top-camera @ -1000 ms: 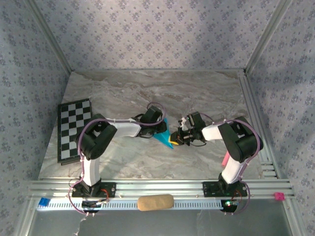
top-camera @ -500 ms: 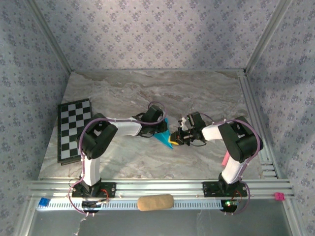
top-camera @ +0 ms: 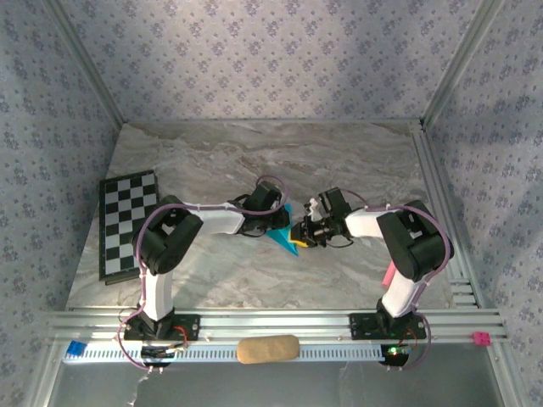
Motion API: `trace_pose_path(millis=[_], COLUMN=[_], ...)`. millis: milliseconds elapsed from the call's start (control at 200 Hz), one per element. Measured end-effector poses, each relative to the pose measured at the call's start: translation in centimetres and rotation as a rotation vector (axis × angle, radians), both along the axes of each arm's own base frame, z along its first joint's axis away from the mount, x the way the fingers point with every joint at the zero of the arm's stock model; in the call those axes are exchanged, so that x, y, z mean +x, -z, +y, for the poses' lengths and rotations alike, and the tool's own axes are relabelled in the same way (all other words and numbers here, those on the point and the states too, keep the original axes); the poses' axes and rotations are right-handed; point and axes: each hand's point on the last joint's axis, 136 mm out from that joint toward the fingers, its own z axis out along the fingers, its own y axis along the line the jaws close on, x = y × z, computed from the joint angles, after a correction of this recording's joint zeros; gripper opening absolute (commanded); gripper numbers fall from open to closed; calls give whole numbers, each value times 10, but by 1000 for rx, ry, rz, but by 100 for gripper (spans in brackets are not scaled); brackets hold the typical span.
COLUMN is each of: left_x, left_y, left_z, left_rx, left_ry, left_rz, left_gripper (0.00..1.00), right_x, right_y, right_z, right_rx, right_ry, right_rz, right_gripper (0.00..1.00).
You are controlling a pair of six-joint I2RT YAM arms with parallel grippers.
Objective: Fold a paper plane with a square sheet of paper (pick it up from the middle)
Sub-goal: Fourth fold the wing at the center of the table.
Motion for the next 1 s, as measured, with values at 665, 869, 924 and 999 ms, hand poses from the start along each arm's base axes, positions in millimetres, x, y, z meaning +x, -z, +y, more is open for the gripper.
trace_pose_path(millis=[665, 869, 924, 999], left_x=[0, 0, 0, 0], left_y=[1, 1, 1, 1], left_z=[0, 0, 0, 0], left_rx=[-6, -5, -5, -5], left_ry=[0, 0, 0, 0], left_rz=[-6, -6, -6, -6], left_gripper=[17, 17, 17, 17], right_x=[-7, -13, -11, -10], right_y=[6, -9, -17, -24], right_z=[-11, -21, -22, -21], right_rx=[-91, -125, -122, -111], right_ry=[7, 24, 26, 23], right_rz=[-2, -40, -67, -91], right_gripper=[26, 33, 33, 33])
